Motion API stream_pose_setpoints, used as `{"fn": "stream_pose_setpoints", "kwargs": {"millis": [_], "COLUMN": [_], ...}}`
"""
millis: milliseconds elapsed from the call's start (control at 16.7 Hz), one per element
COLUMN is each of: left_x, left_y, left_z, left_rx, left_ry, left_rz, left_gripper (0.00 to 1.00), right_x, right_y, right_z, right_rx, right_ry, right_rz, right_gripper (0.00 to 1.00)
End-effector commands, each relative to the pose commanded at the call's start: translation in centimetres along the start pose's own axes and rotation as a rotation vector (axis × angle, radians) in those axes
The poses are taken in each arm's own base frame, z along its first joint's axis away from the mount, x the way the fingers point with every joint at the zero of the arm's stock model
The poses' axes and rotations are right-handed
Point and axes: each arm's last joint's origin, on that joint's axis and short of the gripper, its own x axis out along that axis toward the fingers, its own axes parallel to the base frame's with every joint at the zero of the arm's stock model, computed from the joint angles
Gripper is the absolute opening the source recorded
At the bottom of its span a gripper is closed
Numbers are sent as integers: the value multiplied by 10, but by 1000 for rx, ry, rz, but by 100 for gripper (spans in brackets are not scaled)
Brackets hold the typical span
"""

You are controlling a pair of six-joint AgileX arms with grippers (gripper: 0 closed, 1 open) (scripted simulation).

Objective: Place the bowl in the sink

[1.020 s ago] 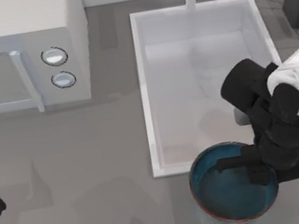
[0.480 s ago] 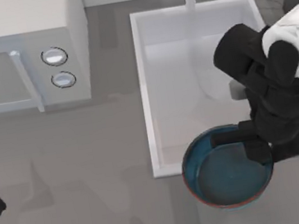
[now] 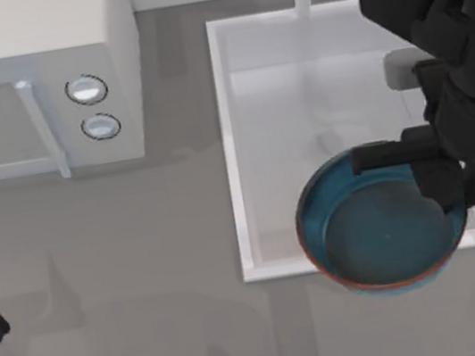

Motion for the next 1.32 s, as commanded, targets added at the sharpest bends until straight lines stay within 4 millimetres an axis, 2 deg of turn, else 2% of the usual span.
{"fn": "stream_pose_setpoints", "kwargs": {"millis": [360, 600, 780, 960, 1200, 1320], "left_x": [0, 0, 0, 0, 0, 0], "left_y": [0, 0, 0, 0, 0, 0], "left_z": [0, 0, 0, 0, 0, 0], "left_rx": [0, 0, 0, 0, 0, 0], "left_ry": [0, 0, 0, 0, 0, 0], "left_rz": [0, 0, 0, 0, 0, 0], "left_gripper": [100, 100, 100, 100, 100, 100], "right_x": [1, 14, 26, 32, 33, 40], "right_y": [3, 20, 31, 40, 43, 43], "right_z": [0, 5, 16, 32, 46, 49], "right_rx": [-14, -110, -161, -176, -164, -162], "right_ry": [-4, -93, -248, -480, -757, -841], "right_rz": [2, 19, 45, 103, 141, 115], "right_gripper": [0, 0, 0, 0, 0, 0]}}
